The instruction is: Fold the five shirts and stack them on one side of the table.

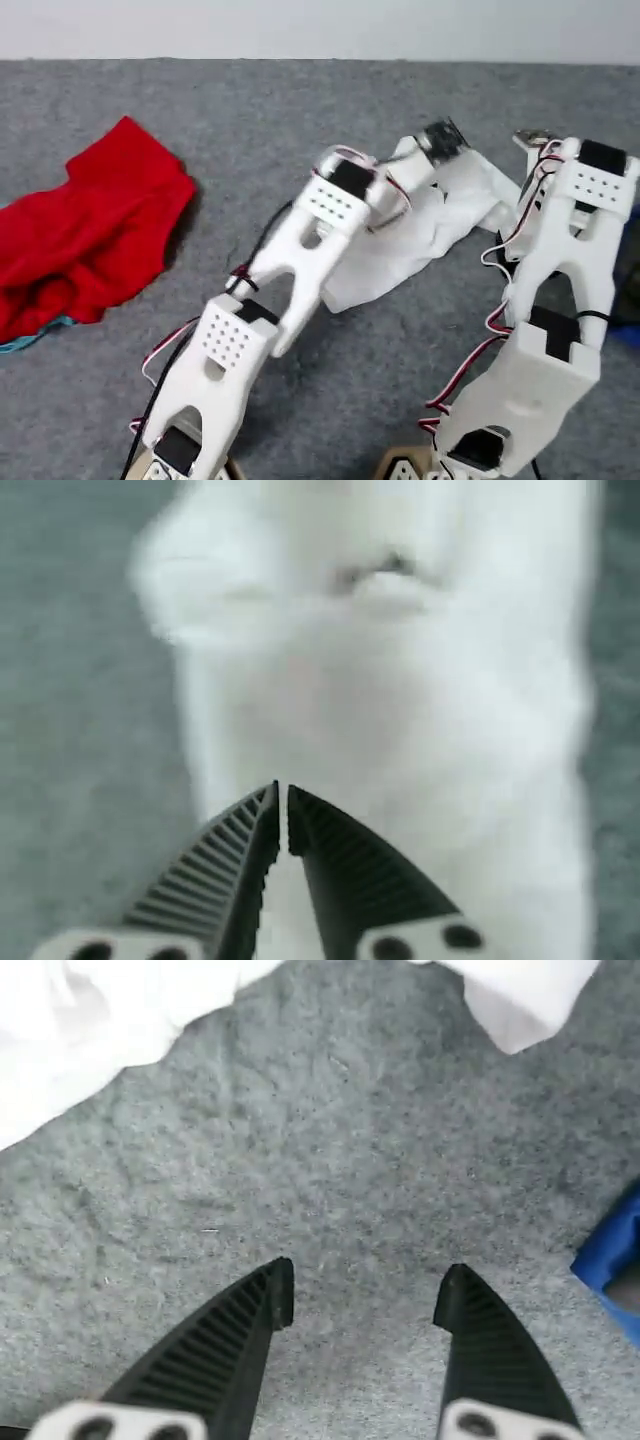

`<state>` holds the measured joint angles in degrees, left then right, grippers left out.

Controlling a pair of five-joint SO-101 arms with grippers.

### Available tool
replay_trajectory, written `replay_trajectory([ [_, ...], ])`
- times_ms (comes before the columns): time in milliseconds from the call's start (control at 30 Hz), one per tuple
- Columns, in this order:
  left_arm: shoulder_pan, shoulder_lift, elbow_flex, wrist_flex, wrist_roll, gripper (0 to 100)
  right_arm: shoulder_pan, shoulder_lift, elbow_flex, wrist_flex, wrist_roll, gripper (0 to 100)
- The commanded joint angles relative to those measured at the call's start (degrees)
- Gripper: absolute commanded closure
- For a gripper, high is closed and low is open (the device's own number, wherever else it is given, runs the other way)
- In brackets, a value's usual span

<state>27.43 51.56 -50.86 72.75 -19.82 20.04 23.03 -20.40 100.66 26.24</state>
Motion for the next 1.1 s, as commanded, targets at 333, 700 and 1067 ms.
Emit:
replay_trajectory([
  [333,0.2,-0.9,-3.3,11.0,7.9,90,-0.5,-3.0,-0.3,2.2,-0.7,75.7],
  [700,5.9,-0.2,-0.9,6.4,13.9,71,-0.1,-3.0,-0.2,2.4,-0.6,75.7],
  [1067,4.2,-0.5,9.0,-8.1,4.8,98,-0.1,-3.1,-0.2,2.4,-0.6,75.7],
])
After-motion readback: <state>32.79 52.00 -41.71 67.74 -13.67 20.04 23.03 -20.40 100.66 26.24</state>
